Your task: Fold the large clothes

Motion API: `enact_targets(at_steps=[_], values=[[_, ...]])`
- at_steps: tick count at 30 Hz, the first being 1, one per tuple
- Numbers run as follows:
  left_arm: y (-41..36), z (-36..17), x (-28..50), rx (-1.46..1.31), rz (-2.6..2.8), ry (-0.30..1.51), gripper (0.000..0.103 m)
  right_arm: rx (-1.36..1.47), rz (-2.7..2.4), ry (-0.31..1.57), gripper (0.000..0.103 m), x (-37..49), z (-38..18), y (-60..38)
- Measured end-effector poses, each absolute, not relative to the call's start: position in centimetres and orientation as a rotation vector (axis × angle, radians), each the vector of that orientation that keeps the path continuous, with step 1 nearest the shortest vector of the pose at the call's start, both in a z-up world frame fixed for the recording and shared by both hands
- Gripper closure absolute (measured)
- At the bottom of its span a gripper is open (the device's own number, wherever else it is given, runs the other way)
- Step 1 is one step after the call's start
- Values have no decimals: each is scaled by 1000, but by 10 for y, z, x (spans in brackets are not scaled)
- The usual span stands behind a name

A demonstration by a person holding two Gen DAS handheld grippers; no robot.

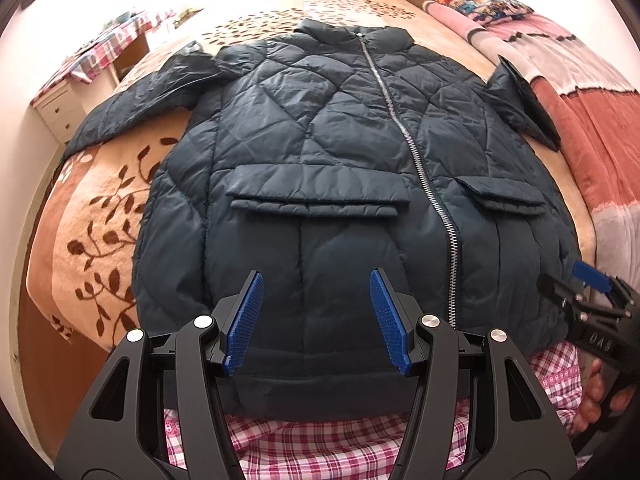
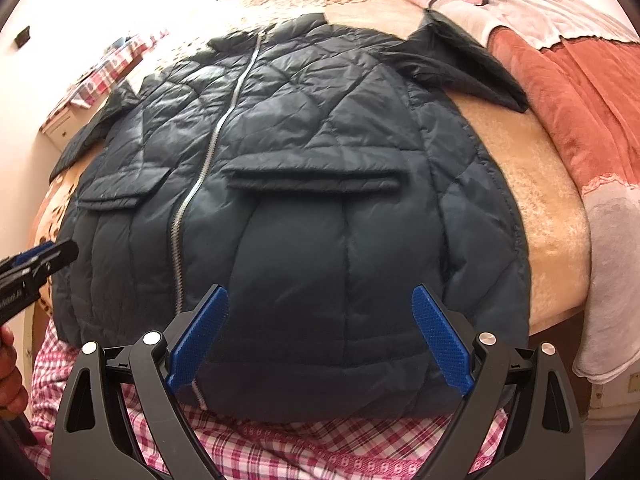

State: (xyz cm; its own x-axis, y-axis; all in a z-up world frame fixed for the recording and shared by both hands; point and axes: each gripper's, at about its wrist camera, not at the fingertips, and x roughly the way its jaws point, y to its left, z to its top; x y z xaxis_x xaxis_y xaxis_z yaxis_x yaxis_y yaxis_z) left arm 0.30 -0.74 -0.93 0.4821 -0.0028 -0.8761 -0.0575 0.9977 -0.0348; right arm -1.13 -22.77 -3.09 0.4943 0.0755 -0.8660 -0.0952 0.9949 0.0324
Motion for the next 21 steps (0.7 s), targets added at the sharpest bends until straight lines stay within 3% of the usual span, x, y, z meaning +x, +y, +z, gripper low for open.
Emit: enact_targets(at_steps=[21], values=[[-71,-8,64,85,-97,1073,45,78,-58,897,13,69,0,-322]])
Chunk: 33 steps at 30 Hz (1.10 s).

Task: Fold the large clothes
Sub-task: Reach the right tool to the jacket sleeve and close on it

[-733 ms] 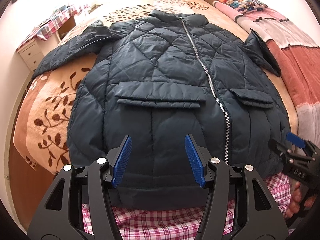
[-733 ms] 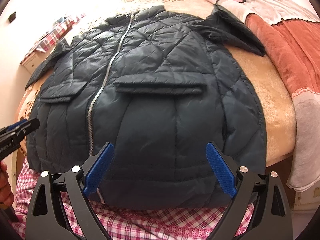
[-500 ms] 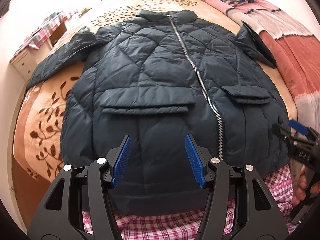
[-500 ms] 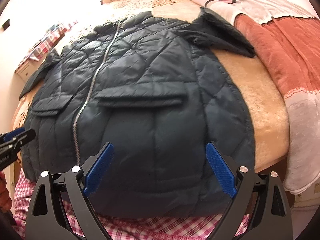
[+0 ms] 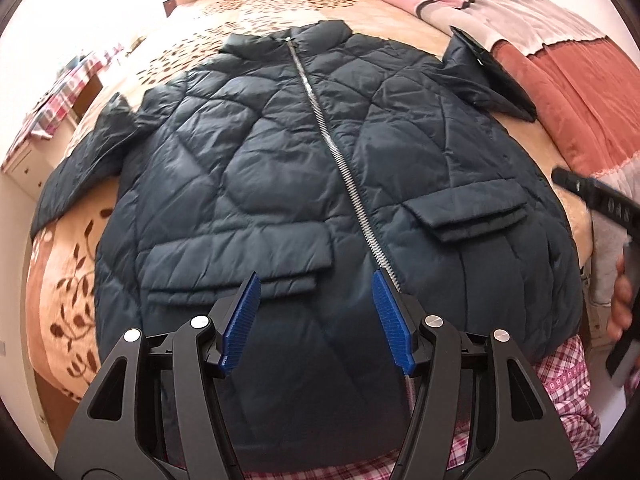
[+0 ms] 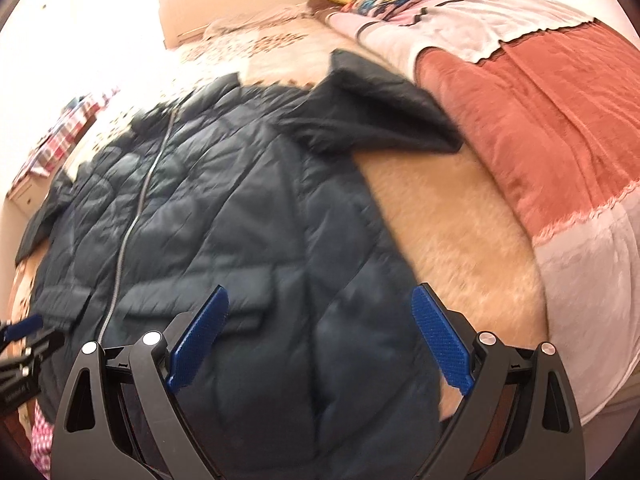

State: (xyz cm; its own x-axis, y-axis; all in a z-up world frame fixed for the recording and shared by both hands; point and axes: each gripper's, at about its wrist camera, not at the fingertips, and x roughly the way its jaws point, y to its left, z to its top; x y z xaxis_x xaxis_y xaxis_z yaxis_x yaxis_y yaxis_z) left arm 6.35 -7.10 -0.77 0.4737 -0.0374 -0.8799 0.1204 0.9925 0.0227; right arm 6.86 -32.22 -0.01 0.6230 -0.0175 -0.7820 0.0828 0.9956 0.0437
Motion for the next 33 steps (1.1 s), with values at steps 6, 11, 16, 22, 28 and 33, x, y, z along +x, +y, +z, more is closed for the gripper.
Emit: enact_targets(at_steps=[6,11,16,22,28,33], values=[[-80,-13,82,85,-117,1085,44,68,-127,836,13,109,8,-355],[-84,-22,92,75,-127,1110,44,4,-166,778,17,152,17,-376],[-85,-31,98,70,-128,1132,44,-32,-210,771,24,192,12,-397],[-89,-34,106,79,-145,1128,44,40,-229,802,37,207,1,-421],[-102,-32,115,58,-171,1137,44,22,-247,846,37,225,-17,-440],[-110,-37,115,73,-178,1160,44,10,-257,887,37,242,-35,-454]])
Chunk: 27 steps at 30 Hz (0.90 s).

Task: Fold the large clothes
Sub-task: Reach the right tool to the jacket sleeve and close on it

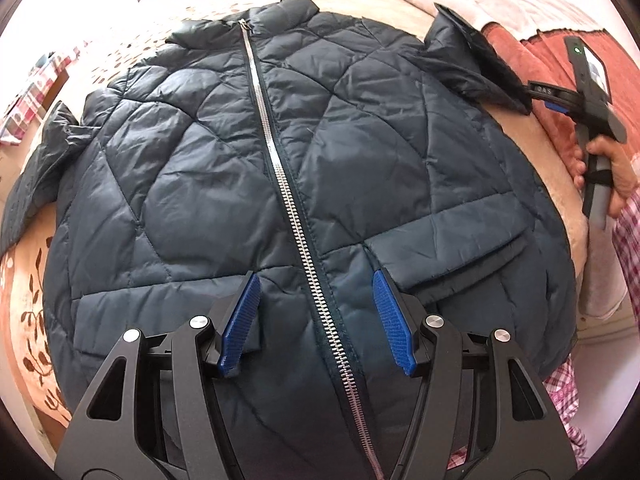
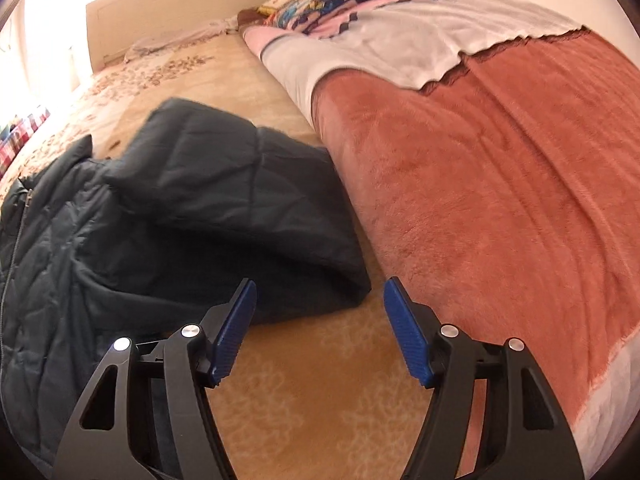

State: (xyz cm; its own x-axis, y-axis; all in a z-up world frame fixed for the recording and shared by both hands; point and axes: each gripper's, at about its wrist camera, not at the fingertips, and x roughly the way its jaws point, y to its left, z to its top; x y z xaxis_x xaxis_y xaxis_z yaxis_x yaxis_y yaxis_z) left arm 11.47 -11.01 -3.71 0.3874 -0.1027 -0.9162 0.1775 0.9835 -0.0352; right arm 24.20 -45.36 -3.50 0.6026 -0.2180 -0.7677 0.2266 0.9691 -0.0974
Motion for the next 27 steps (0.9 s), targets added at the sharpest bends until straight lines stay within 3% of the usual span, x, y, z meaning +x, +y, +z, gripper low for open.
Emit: enact_targets(at_steps=[7,8,9,12,18,27], values=[[-112,-42,116,76,-172,1179,44,-3,-320,887,53,260,-56,-469],[-112,-42,116,76,-172,1180,44,-14,-325,880,58,263,-58,-469],[-112,-42,116,75,-172,1180,44,-14,-323,881,74,265,-61,-470],[-111,-41,115,68,-174,1179,44,90,-330,840,93,259,-53,-482],[-102,-37,113,24,-179,1173,44,282,-186,737,96,227,-12,-489],[-80,-22,96,-51,-167,1133,44,292,62,604,97,202,69,-424]])
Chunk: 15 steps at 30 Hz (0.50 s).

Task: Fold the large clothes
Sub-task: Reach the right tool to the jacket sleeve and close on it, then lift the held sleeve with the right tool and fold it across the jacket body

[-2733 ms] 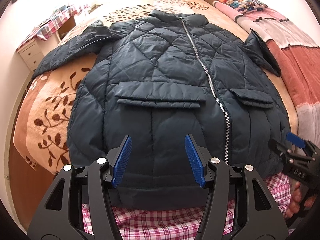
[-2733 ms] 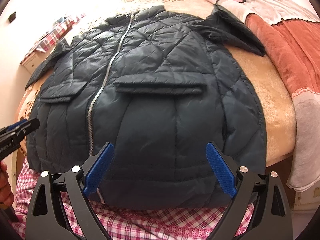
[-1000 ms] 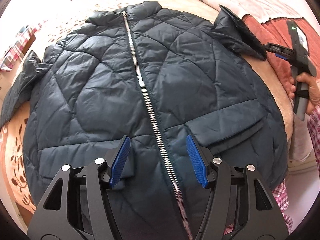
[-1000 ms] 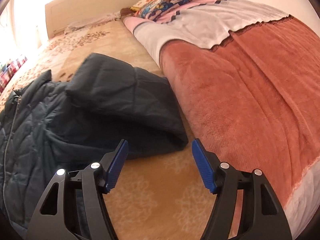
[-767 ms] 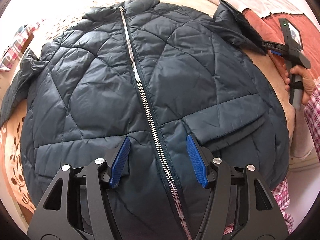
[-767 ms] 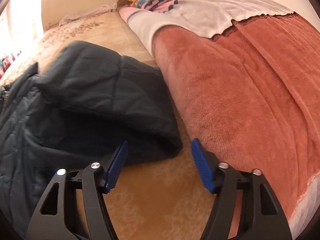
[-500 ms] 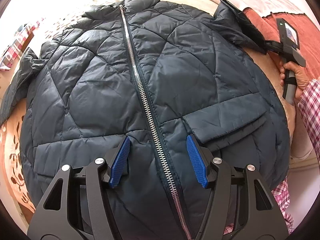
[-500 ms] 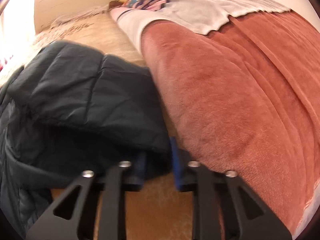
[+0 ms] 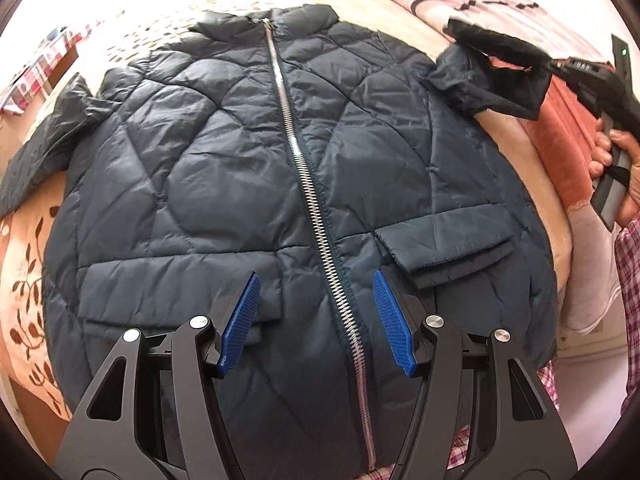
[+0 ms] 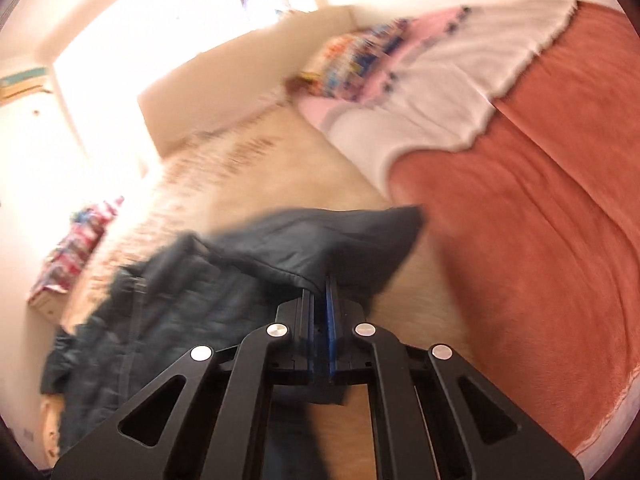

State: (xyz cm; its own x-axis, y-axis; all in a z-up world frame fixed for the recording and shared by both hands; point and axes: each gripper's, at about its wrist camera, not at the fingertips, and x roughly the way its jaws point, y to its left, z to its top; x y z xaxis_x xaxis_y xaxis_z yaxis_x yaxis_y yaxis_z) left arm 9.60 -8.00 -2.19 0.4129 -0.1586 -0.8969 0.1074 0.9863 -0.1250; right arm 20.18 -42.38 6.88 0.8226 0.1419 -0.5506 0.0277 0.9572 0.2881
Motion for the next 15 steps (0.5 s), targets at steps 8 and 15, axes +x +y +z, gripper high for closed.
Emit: enact_targets(at_steps=[8,15], values=[[-35,-12,75,-140,-103,1091,44,282,365,549,98,201,123,-326],[10,-14,58,-228,-34,1067,44,269,550,641,98,206,120,-242]])
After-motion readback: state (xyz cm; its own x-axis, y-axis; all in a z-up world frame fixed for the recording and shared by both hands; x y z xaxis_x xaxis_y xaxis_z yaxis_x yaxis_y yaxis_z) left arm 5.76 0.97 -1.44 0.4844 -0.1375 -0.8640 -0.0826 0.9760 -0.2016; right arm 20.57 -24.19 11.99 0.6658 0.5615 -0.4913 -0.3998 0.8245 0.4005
